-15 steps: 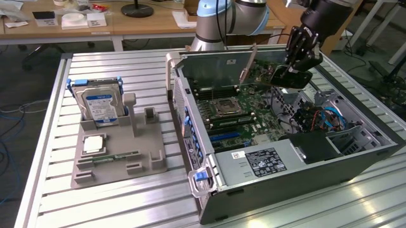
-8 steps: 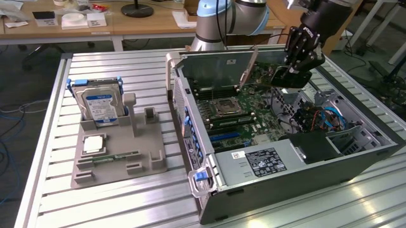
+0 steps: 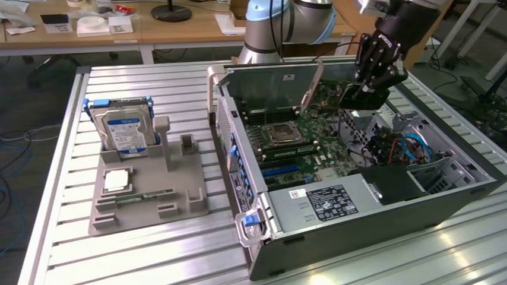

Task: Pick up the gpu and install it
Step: 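Insert the gpu into the slot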

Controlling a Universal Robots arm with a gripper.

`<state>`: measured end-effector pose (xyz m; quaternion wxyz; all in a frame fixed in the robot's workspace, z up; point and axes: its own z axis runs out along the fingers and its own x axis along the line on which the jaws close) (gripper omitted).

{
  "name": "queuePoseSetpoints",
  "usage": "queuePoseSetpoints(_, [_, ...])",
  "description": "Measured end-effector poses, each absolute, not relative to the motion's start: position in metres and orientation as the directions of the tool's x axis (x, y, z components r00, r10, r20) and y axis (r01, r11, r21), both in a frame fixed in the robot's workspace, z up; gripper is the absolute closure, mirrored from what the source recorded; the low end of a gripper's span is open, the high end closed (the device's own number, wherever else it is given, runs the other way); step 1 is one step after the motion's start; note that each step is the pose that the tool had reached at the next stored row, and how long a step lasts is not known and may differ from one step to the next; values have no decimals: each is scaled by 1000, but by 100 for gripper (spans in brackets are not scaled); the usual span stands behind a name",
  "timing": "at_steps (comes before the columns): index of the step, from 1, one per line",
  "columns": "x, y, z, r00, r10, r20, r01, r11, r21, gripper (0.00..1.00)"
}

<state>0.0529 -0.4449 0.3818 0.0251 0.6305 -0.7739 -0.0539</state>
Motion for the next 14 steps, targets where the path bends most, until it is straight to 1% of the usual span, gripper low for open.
queuePoseSetpoints(14, [51,-445,380,-127,-991,-49,-991,124,58,73])
